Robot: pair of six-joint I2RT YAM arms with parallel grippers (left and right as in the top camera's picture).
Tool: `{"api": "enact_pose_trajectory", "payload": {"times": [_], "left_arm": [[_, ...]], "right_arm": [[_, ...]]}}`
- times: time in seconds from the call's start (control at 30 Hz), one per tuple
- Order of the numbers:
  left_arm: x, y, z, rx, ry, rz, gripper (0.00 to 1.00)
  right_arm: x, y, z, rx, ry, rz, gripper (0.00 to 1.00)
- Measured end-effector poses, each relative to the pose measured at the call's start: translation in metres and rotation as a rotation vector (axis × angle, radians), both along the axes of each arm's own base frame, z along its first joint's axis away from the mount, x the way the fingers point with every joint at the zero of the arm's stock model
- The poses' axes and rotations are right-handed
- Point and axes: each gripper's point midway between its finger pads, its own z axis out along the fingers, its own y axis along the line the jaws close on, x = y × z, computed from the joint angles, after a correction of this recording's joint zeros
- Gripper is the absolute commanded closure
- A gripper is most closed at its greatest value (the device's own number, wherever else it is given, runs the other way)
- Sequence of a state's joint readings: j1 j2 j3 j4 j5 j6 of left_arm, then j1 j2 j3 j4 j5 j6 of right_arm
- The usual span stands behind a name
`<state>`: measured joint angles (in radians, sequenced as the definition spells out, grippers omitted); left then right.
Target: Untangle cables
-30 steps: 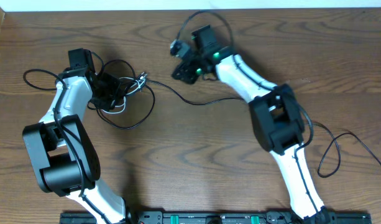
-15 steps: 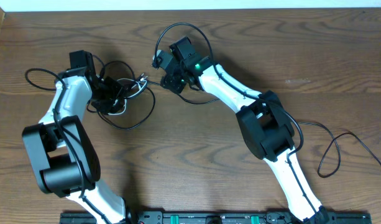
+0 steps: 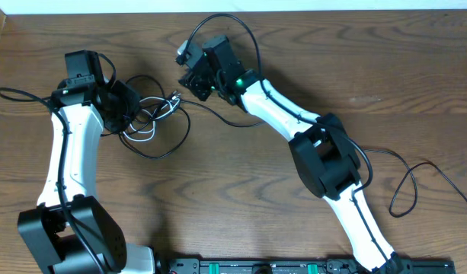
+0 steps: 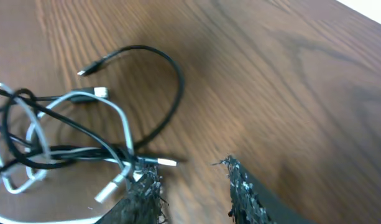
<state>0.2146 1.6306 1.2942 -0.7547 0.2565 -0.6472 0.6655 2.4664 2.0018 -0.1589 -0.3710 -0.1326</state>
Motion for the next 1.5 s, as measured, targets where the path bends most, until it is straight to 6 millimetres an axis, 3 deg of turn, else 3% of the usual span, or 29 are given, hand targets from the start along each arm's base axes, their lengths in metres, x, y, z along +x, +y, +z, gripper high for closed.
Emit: {"api": "enact_pose_trajectory", "payload": {"times": [0.2, 0.43, 0.63, 0.9, 1.4, 1.5], "left_arm": [[0.008, 0.004, -0.010, 0.046, -0.003, 0.003, 0.89], [0.017, -0.012, -0.044, 0.062, 0.055, -0.044, 0.89], [0.014, -0.010, -0.066, 0.082, 0.113, -0.044, 0.89], [0.016, -0.010, -0.066, 0.083, 0.106, -0.043, 0.88], [0.016, -0.009, -0.066, 0.090, 0.105, -0.040, 0.83], [0.016, -0.009, -0.066, 0.090, 0.105, -0.038, 0.73]], "right_arm": [[-0.027, 0.027, 0.001, 0.017, 0.020, 0.060, 0.69], [-0.062, 0.051, -0.004, 0.008, 0.056, 0.126, 0.75], [-0.083, 0.026, -0.043, -0.125, 0.239, 0.100, 0.78], [-0.102, -0.007, -0.076, -0.297, 0.362, 0.041, 0.81], [-0.087, -0.046, -0.081, -0.403, 0.422, -0.160, 0.74], [-0.076, -0.057, -0.080, -0.389, 0.446, -0.212, 0.67]]}}
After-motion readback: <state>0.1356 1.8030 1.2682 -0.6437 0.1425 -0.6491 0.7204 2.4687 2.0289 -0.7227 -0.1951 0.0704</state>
